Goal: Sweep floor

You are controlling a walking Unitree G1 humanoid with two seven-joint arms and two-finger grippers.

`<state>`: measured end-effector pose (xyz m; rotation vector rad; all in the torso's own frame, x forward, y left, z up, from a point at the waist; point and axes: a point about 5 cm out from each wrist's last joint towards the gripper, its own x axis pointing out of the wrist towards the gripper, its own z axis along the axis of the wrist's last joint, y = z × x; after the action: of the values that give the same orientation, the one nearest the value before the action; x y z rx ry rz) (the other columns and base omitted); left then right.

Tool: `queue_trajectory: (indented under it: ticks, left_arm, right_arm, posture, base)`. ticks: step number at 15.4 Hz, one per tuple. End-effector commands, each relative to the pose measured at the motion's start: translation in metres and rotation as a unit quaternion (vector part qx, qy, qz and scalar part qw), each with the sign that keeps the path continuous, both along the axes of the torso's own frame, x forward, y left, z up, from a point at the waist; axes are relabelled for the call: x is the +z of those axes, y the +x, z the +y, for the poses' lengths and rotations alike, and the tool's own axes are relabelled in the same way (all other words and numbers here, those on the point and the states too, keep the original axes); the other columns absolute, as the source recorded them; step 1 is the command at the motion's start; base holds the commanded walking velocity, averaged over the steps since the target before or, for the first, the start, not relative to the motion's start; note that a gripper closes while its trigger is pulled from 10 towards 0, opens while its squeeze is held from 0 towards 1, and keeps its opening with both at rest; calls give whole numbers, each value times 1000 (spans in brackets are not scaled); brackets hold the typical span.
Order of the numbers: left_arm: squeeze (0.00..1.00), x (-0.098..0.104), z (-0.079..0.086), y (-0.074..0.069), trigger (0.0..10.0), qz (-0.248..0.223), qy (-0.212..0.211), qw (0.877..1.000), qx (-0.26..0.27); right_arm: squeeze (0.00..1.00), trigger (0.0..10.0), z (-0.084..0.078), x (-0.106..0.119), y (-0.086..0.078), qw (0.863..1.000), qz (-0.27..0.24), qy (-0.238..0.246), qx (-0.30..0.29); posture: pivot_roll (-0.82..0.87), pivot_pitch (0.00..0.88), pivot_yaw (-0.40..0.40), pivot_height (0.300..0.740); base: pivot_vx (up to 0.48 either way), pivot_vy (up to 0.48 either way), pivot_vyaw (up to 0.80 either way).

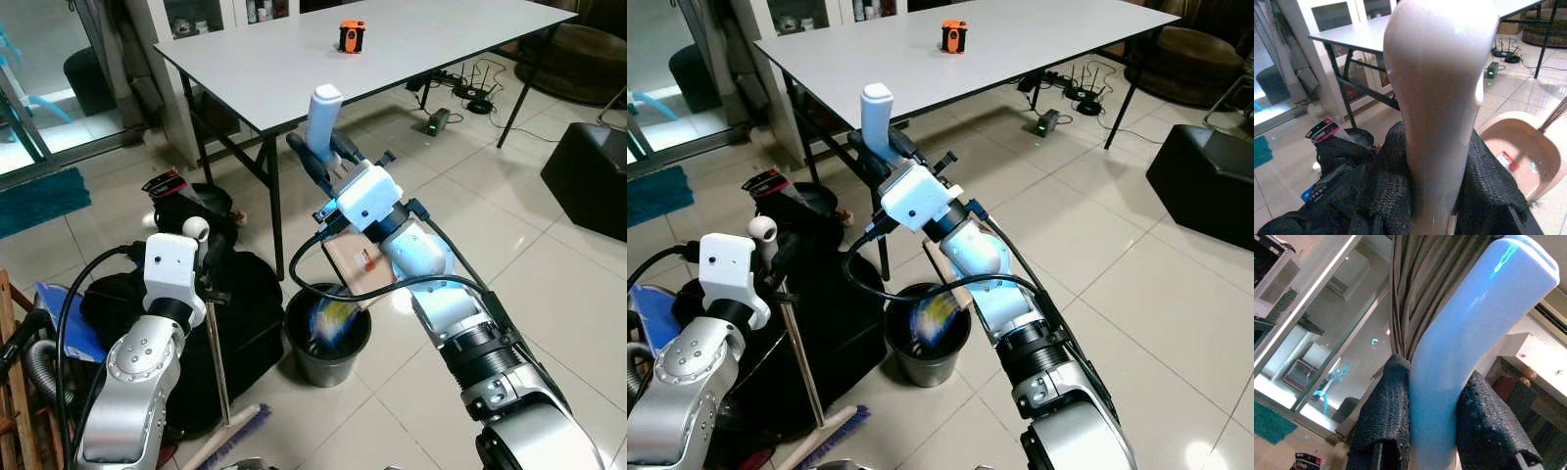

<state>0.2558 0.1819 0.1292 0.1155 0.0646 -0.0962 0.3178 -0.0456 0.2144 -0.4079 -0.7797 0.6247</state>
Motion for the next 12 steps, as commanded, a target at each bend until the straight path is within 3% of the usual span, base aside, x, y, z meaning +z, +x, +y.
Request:
queue_trajectory:
  ticks: [1, 2, 4, 5, 6, 7, 8, 10, 12]
  left_arm:
    - [0, 10, -4, 2, 10000, -18, 2, 1000, -14]
    - [0, 9, -4, 2, 10000, -18, 0, 1000, -17]
    - [0, 5, -8, 5, 10000, -7, 0, 999, -35]
    - [0, 1, -12, 7, 10000, 3, 4, 998, -55]
    - [0, 0, -13, 7, 10000, 6, 4, 998, -60]
    - [0, -4, -16, 7, 10000, 17, 4, 996, -83]
    - [0, -5, -17, 7, 10000, 20, 3, 996, -88]
    - [0, -18, -26, 0, 10000, 60, 4, 987, -152]
    - [0, -22, -29, -3, 10000, 70, 14, 982, -174]
  right_arm:
    - [0, 10000, -2, 10, -2, 1000, -23, 12, 2]
    - [0, 10000, -4, 11, -1, 1000, -28, 1, -4]
    - [0, 10000, -23, 21, 7, 996, -46, -16, -75]
    - [0, 10000, -58, 32, 17, 983, -30, 11, -180]
    - [0, 10000, -69, 35, 18, 978, -24, 18, -206]
    - [0, 10000, -104, 41, 14, 959, -13, 24, -281]
    - [0, 10000, -112, 42, 13, 954, -7, 27, -297]
    - [0, 10000, -148, 38, -2, 925, 40, 52, -375]
    - [0, 10000, -157, 24, -8, 910, 84, 69, -401]
  posture:
    - [104, 0, 27, 740]
    - [102, 0, 28, 740]
    - [95, 0, 26, 740]
    - [82, 1, 28, 740]
    - [82, 1, 28, 740]
    - [61, 6, 34, 740]
    - [50, 7, 34, 740]
    - [27, 10, 36, 740]
    - [25, 11, 34, 740]
  base:
    - [0, 0, 0]
    - [0, 0, 0]
    - [0, 0, 0]
    - [0, 0, 0]
    - [0, 0, 0]
    - [0, 0, 0]
    - [0, 0, 0]
    - [0, 0, 0]
    - [0, 0, 0]
